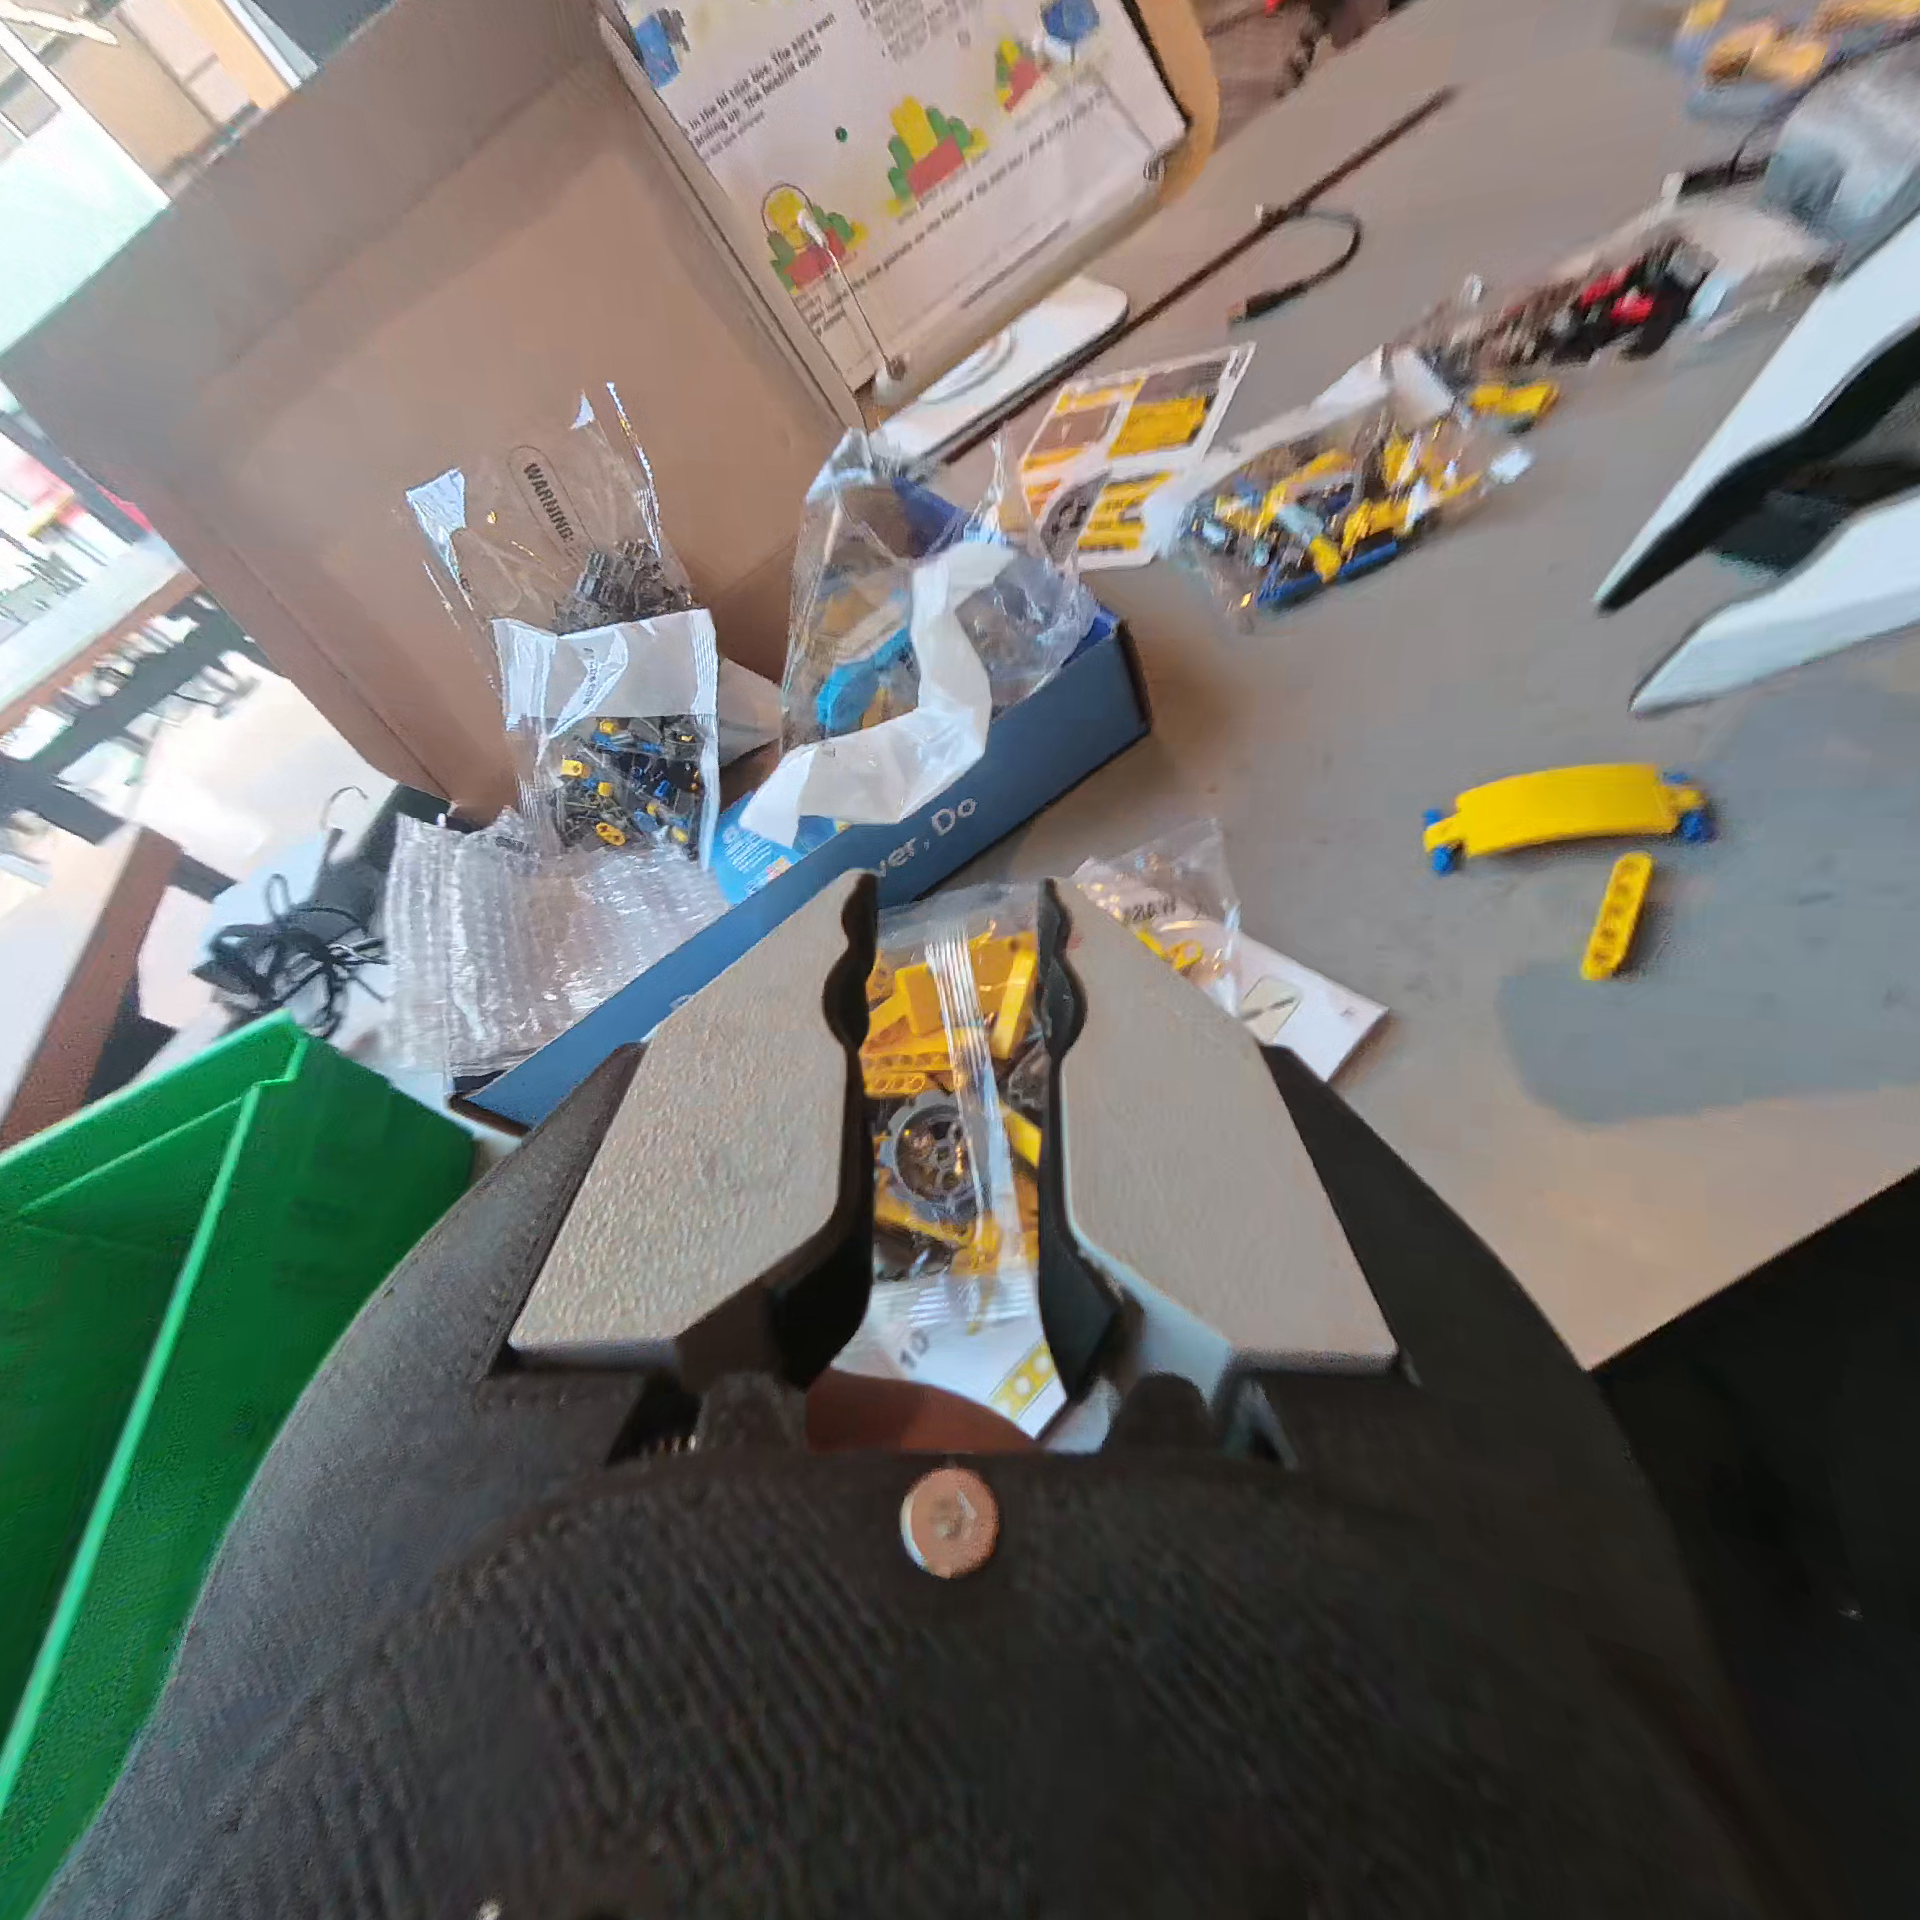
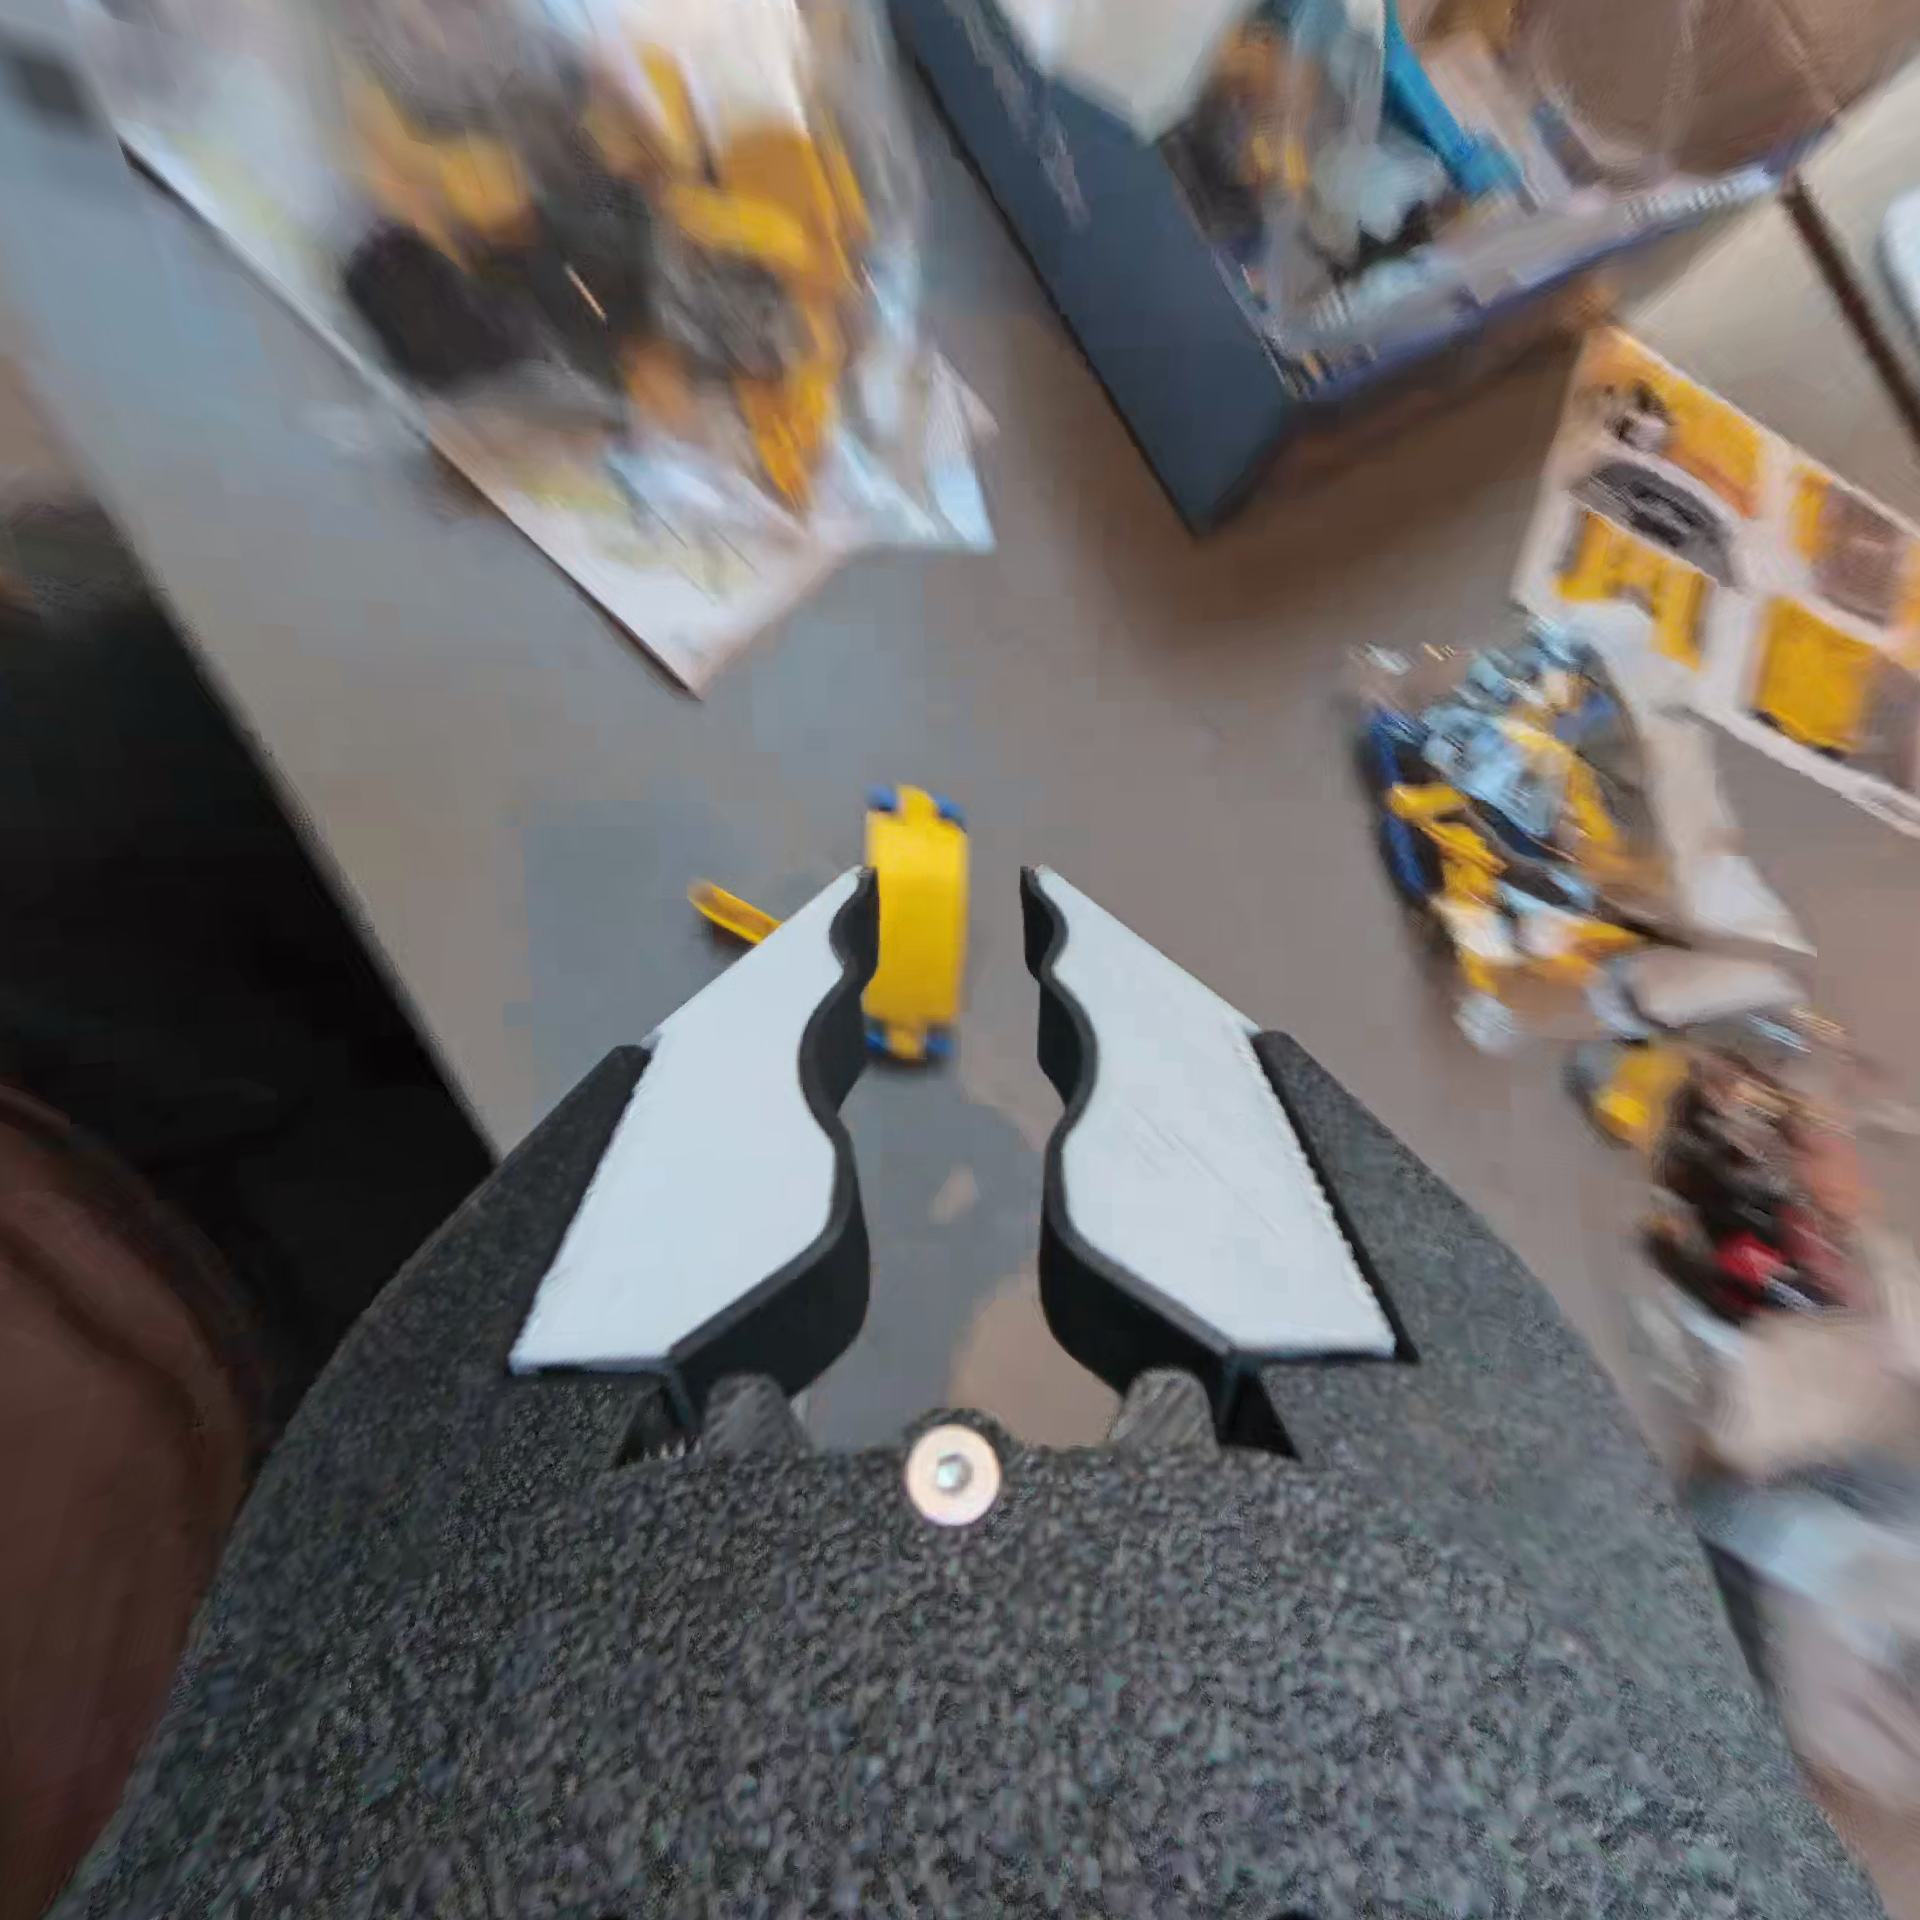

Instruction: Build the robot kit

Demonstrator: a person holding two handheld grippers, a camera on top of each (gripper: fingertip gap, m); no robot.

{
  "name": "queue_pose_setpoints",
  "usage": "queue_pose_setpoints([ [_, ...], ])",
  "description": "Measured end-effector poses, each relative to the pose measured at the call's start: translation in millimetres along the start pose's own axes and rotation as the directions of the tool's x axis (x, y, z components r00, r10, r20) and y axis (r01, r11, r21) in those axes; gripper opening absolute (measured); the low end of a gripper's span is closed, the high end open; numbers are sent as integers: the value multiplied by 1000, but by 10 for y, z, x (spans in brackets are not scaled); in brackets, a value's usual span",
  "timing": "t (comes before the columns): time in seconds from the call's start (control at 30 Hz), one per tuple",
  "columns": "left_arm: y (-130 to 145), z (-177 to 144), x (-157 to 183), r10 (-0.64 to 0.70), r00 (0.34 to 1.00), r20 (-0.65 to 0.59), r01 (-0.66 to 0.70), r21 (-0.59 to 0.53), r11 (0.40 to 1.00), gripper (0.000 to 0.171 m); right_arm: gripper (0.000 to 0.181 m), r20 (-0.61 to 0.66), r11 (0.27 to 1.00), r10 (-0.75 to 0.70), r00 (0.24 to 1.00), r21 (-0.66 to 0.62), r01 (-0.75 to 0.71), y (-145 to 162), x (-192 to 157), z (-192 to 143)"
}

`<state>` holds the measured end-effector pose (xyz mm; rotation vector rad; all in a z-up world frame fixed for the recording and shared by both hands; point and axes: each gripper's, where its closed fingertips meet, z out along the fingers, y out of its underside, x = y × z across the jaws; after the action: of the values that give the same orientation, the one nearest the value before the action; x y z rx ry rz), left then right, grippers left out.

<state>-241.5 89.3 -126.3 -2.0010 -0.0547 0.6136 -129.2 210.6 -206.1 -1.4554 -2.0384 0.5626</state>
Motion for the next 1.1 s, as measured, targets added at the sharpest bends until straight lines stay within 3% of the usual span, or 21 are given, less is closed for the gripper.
queue_pose_setpoints([
  [0.07,-141,-70,-56,-139,989,-46,143,77,987,29,38,351,927,182,918,251,-280,-501,-264,-339],
  [0.13,-272,-159,-169,-265,960,-89,276,154,949,28,31,678,707,223,701,382,-595,-955,-244,-935],
  [0.17,-317,-199,-226,-312,944,-108,328,185,927,28,26,778,583,220,589,379,-719,-1061,-119,-1174],
  [0.2,-358,-235,-287,-357,926,-122,376,217,901,28,28,853,489,201,481,338,-804,-1097,-13,-1343],
  [0.27,-411,-286,-389,-435,887,-154,461,265,847,28,28,935,422,143,324,239,-875,-1082,58,-1508],
  [0.33,-411,-283,-391,-460,866,-194,498,263,826,29,28,951,412,127,282,208,-887,-1065,69,-1513],
  [0.47,-321,-233,-312,-415,886,-209,454,202,868,42,32,916,486,149,372,260,-834,-1079,-71,-1370],
  [0.5,-269,-237,-200,-374,889,-262,421,151,894,50,33,882,531,171,439,293,-795,-1060,-123,-1281],
  [0.57,-54,-248,10,-302,884,-358,326,8,945,72,37,722,659,233,651,375,-652,-971,-183,-1015],
  [0.63,105,-227,-58,-280,908,-312,281,-44,959,77,41,515,768,246,821,413,-490,-882,-161,-819],
  [0.67,139,-232,-92,-274,914,-299,271,-50,961,76,43,442,800,237,865,417,-432,-861,-156,-771],
  [0.77,187,-259,-40,-279,897,-343,270,-76,960,72,44,337,850,201,920,406,-334,-829,-185,-687],
  [0.83,295,-216,-70,-241,921,-307,217,-111,970,72,46,273,869,198,941,395,-297,-787,-138,-630],
  [0.97,376,-226,-442,-278,944,-180,265,-95,960,63,50,173,896,203,964,365,-254,-677,-9,-554],
  [1.1,551,-325,-938,-322,947,-6,320,-85,943,63,61,185,906,189,964,346,-244,-683,-98,-511],
])
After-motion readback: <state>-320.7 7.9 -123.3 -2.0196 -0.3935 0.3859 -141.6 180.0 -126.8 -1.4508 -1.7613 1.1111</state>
